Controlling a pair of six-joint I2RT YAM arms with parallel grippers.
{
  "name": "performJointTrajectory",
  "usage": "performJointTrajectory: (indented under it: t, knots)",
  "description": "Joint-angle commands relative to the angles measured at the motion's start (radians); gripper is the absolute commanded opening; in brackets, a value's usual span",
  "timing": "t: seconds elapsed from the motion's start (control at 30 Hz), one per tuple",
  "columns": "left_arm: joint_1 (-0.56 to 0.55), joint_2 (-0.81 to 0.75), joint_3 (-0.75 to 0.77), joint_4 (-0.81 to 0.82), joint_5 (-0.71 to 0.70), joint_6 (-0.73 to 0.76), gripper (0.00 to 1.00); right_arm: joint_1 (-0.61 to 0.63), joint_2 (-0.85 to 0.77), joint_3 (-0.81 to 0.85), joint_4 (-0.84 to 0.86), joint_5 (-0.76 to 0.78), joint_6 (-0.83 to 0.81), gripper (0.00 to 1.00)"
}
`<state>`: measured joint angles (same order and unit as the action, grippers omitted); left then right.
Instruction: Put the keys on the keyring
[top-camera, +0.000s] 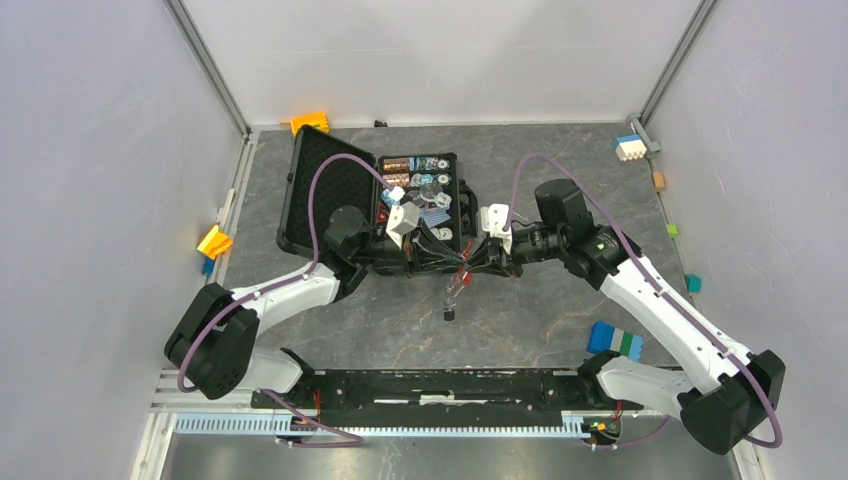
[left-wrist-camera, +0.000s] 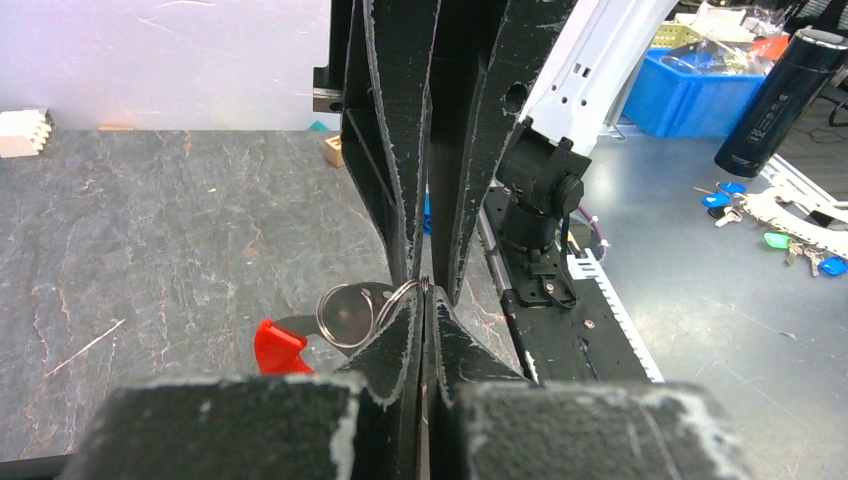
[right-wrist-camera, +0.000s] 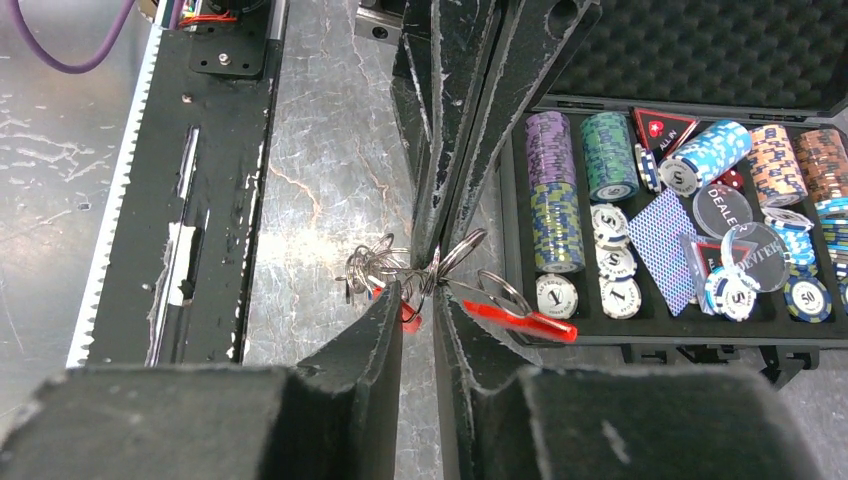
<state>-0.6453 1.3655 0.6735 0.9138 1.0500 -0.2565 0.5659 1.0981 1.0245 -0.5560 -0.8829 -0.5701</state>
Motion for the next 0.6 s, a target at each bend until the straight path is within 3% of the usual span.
performJointTrajectory:
  t: [0.0, 0.33, 0.57]
  knots:
    - [0.003, -0.031, 0.000, 0.019, -0.013, 0.045, 0.02, -0.007, 0.000, 0.022, 0.058, -0.037, 0.034, 0.21]
    - [0.003, -0.029, -0.004, 0.018, -0.031, 0.045, 0.02, -0.011, 0.015, -0.013, 0.107, -0.050, 0.074, 0.18]
    - [0.003, -0.029, -0.007, 0.022, -0.039, 0.042, 0.02, -0.015, 0.019, -0.028, 0.131, -0.038, 0.095, 0.09]
